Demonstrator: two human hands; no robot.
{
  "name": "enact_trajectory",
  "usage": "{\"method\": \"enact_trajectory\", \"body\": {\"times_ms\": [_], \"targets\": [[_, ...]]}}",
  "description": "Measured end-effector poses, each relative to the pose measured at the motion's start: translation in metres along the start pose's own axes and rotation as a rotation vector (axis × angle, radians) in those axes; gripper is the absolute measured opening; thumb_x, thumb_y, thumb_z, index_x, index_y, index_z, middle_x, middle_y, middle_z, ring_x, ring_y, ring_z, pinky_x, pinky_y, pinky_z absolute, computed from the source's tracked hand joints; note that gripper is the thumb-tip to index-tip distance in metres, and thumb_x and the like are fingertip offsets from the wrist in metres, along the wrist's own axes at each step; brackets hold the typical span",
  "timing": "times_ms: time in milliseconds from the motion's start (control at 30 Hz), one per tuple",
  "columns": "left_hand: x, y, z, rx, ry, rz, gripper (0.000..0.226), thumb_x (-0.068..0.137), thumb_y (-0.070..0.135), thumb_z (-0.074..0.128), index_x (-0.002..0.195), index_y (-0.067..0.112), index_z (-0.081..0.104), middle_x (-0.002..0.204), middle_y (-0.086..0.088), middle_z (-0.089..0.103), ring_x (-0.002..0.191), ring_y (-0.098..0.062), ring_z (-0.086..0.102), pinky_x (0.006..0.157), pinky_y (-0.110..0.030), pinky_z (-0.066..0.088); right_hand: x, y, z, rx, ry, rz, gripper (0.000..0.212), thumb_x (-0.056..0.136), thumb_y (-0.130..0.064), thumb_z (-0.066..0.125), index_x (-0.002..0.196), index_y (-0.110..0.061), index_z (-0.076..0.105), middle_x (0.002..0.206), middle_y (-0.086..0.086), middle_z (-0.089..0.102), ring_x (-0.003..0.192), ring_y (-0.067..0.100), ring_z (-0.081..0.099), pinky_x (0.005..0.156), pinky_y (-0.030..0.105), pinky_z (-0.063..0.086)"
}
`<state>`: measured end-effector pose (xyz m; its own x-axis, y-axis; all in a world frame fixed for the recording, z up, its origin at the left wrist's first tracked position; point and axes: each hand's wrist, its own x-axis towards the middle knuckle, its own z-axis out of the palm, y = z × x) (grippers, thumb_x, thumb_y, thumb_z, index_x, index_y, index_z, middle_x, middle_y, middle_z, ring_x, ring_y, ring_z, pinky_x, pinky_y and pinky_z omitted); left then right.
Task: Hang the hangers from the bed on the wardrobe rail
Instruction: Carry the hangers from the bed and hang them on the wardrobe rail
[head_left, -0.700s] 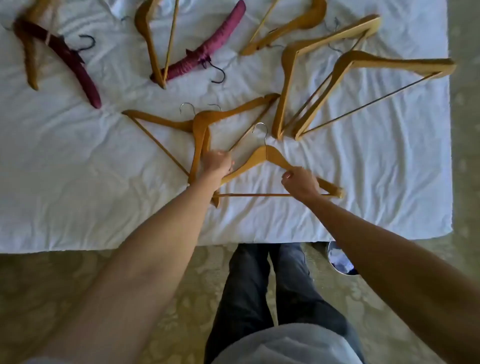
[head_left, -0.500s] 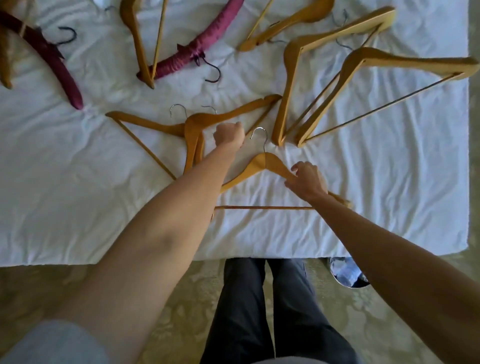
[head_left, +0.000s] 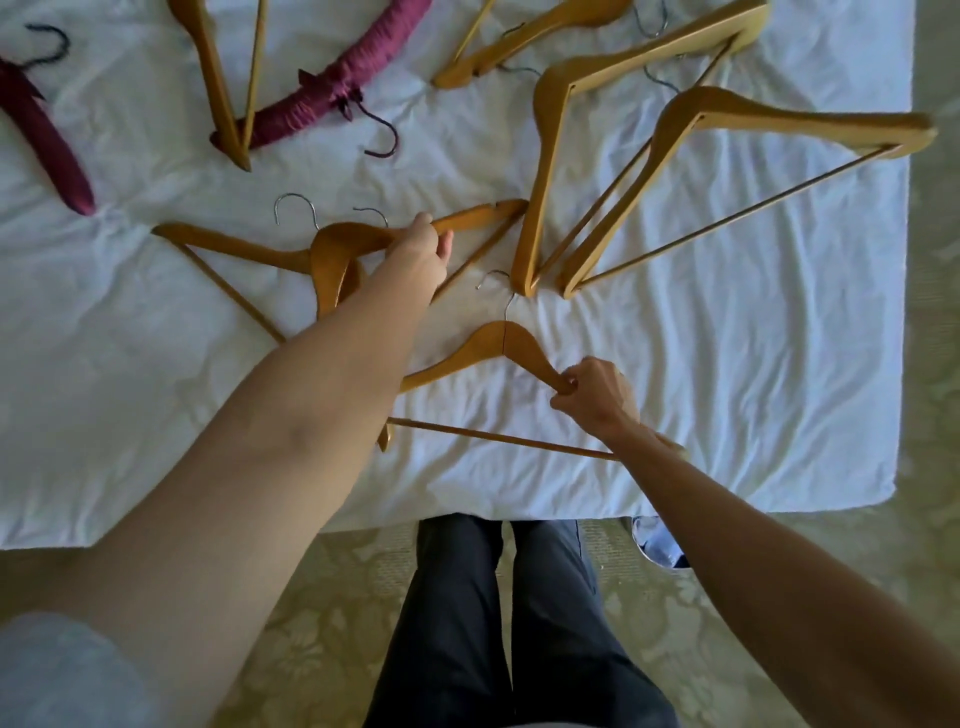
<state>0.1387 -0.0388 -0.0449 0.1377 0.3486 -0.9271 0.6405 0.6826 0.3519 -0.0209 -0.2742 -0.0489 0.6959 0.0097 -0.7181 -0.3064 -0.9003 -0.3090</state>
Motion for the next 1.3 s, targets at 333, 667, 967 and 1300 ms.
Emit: {"method": "enact_trajectory", "body": {"times_ms": [333,667,967,1300], "targets": [[-0.106,0.046,-0.101,0.125,0.010,0.182,0.037,0.102,0.043,0.053,0.078,0.015,0.050,0.058,0.003,0.041,0.041,-0.005,0.034,0.039,-0.014,0.032,-0.130,-0.015,-0.036,0.148,-0.063,-0.079,0.011,0.071,-0.025,0.076,0.082,-0.028,0.076,0.070,0.001,0.069,0.065,0.021,0.065,0.060,0.037,0.053],[-0.239,0.002,-0.225,0.217,-0.277,0.395,0.029,0.094,0.013,0.063,0.068,0.021,0.053,0.048,-0.002,0.043,0.030,-0.011,0.031,0.032,-0.019,0.019,-0.221,-0.060,-0.086,0.306,-0.045,-0.131,0.017,0.079,-0.017,0.071,0.095,-0.020,0.076,0.075,0.009,0.072,0.059,0.019,0.063,0.061,0.037,0.053],[-0.299,-0.066,-0.289,0.475,-0.267,0.529,0.020,0.090,0.029,0.074,0.081,0.013,0.067,0.066,0.001,0.064,0.056,-0.005,0.056,0.059,-0.020,0.046,-0.265,-0.115,-0.132,0.522,-0.159,-0.313,0.026,0.093,-0.028,0.067,0.113,-0.012,0.067,0.085,-0.002,0.066,0.077,0.014,0.064,0.067,0.026,0.046],[-0.361,-0.118,-0.332,0.262,-0.090,0.729,0.013,0.093,0.016,0.073,0.096,0.004,0.071,0.068,0.003,0.068,0.062,-0.002,0.065,0.061,-0.014,0.050,-0.322,-0.161,-0.131,0.466,-0.296,-0.709,0.025,0.090,-0.029,0.068,0.111,-0.016,0.070,0.076,-0.002,0.067,0.070,0.019,0.065,0.066,0.036,0.056]]}}
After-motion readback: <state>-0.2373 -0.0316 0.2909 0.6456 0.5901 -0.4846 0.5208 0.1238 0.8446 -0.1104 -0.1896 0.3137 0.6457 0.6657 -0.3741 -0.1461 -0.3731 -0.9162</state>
